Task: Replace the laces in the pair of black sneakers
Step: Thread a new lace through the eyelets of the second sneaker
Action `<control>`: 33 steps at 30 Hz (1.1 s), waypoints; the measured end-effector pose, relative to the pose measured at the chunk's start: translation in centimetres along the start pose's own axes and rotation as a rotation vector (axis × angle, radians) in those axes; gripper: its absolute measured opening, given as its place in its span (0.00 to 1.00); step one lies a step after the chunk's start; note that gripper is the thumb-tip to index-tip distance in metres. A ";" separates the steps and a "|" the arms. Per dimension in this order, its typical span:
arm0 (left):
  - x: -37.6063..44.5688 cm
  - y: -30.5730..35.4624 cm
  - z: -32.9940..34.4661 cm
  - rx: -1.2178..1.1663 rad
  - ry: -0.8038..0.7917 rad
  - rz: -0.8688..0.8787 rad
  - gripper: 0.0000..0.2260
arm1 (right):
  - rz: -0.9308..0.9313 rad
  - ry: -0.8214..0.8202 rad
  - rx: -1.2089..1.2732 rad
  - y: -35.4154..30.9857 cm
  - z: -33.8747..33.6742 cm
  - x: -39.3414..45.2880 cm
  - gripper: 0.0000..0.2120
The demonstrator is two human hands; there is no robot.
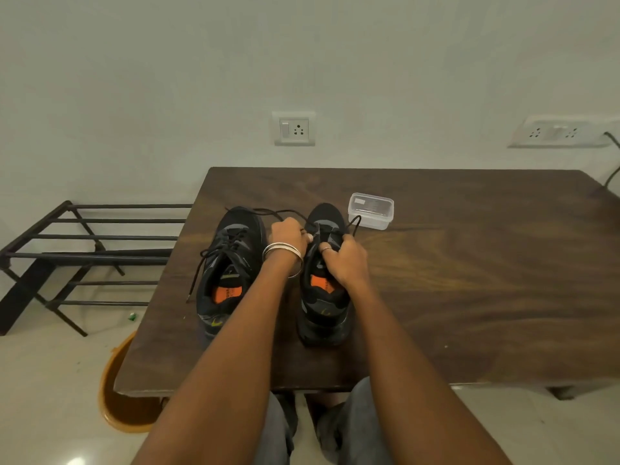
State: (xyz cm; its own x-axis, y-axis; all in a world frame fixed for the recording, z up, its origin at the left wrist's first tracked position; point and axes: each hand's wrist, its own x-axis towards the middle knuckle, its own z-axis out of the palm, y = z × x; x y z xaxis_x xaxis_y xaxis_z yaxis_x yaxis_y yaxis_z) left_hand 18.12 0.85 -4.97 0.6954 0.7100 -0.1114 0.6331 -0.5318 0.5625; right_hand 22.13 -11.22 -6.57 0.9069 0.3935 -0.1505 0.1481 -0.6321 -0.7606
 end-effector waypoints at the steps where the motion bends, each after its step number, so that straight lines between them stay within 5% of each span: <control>1: 0.1 0.0 -0.1 -0.041 0.004 -0.023 0.11 | 0.000 0.000 0.001 0.0 0.0 0.0 0.25; 4: -0.4 0.0 -0.9 -0.279 0.022 -0.023 0.05 | 0.006 0.001 -0.003 0.2 0.0 0.0 0.26; 9: -1.3 1.1 -2.6 -0.965 0.163 -0.019 0.12 | 0.008 -0.009 -0.023 0.1 0.1 0.0 0.25; 15: -1.3 2.9 -4.9 -1.812 0.099 -0.004 0.12 | 0.020 -0.015 -0.009 0.3 0.1 0.1 0.27; 21: -2.2 2.2 -7.8 -2.191 0.004 0.154 0.05 | 0.032 -0.009 0.000 0.2 0.0 0.0 0.26; 25: -2.3 2.2 -7.2 -1.946 0.008 -0.084 0.10 | 0.019 -0.018 -0.011 0.3 -0.2 0.0 0.26; 29: -2.4 1.5 -4.5 -0.670 0.090 -0.146 0.13 | 0.012 -0.019 -0.019 0.1 -0.4 0.0 0.26; 33: -2.3 0.7 -2.4 -0.217 -0.067 -0.095 0.19 | 0.023 -0.026 -0.027 -0.1 -0.5 -0.3 0.26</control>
State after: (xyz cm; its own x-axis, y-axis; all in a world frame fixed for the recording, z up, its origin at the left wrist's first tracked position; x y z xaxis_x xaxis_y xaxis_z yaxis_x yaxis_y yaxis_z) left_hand 16.15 -0.06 -2.36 0.6617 0.7161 -0.2221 0.6138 -0.3473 0.7089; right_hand 22.00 -11.60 -6.13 0.8998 0.3956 -0.1843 0.1381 -0.6588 -0.7395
